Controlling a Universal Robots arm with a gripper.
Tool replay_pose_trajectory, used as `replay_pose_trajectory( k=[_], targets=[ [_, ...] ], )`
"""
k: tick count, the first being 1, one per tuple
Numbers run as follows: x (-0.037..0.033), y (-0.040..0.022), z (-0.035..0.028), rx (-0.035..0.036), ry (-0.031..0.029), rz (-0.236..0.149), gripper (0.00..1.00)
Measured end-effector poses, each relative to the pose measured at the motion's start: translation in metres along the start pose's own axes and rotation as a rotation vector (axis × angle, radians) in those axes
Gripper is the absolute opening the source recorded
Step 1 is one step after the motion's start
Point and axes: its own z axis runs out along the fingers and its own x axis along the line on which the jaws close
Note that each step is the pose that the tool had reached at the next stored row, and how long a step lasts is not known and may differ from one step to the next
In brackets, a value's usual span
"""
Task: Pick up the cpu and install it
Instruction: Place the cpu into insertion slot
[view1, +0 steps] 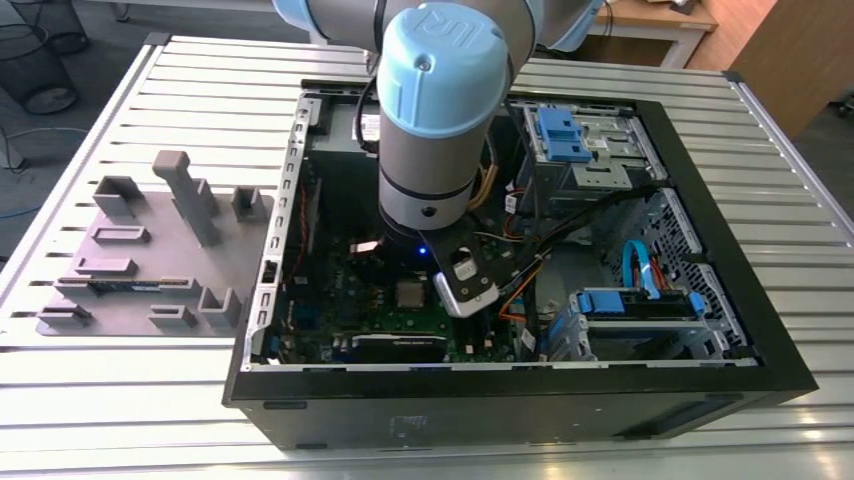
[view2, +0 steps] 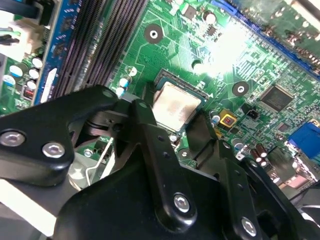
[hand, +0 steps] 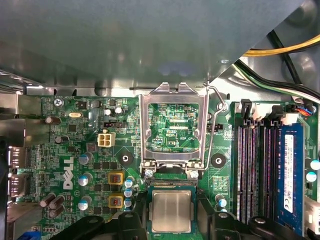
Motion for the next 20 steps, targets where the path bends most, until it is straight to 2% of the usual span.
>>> replay_pose_trajectory(
  k=[1,9,12,14,20],
  targets=[
    [0.0,0.0,0.0,0.0002,0.0,0.0,0.53],
    [0.0,-0.0001,-0.0002,0.0006,0.0001,0.0,0.53],
    [-0.0002,0.0003,-0.003,-0.0016,-0.001,0.0,0.53],
    [0.0,0.0001,-0.0063,0.0004,0.0,0.0,0.53],
    [0.0,0.0003,-0.0091,0.0002,-0.0001,0.0,0.53]
  ],
)
